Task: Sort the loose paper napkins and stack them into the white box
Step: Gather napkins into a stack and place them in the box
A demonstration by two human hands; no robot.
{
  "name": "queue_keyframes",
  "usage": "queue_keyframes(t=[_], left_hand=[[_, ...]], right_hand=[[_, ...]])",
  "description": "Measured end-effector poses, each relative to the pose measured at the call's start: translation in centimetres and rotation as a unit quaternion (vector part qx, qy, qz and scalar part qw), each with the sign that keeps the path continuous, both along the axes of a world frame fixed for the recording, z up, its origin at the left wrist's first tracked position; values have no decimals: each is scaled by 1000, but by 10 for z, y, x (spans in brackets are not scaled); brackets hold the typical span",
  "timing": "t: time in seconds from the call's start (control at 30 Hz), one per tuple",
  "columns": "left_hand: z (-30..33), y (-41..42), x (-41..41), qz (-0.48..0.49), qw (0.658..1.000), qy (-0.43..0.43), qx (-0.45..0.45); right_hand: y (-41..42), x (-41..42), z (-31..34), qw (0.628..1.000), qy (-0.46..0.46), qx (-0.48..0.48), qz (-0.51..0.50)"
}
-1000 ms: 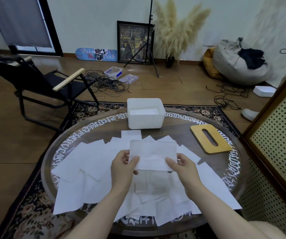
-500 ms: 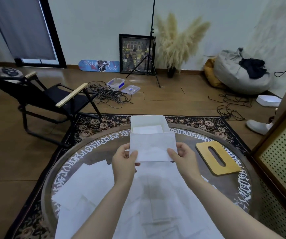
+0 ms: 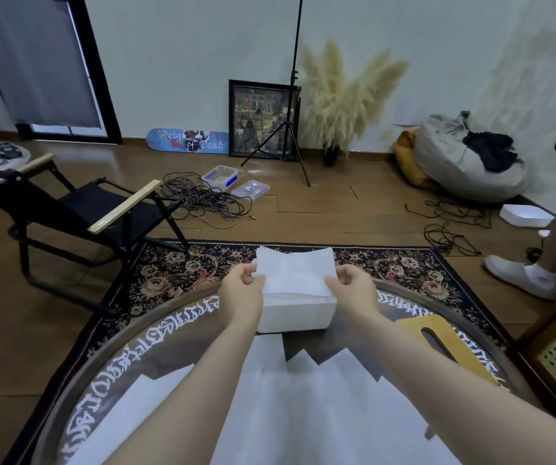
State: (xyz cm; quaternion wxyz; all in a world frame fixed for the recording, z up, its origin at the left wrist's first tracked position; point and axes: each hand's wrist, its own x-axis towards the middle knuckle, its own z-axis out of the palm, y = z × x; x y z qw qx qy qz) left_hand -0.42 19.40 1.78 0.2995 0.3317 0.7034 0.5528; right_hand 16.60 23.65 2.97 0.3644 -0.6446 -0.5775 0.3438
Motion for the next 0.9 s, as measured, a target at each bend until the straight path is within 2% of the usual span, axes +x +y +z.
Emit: queue_keyframes(t=[0.23, 0.37, 0.53, 0.73, 0.9], left_hand=[[-10, 35, -12, -15, 979, 156, -131], [-13, 40, -10, -37, 959, 222, -171], [-19, 42, -7, -61, 927, 329, -170], [-32, 47, -9, -70, 915, 366, -153], [-33, 44, -9, -70, 919, 357, -150]], right_hand=[[36, -10, -11, 987, -162, -18, -9], [43, -12, -19, 981, -189, -37, 1], [46, -14, -27, 978, -208, -18, -4], [45, -11, -29, 977, -213, 4, -3], [43, -7, -30, 949, -308, 36, 48]])
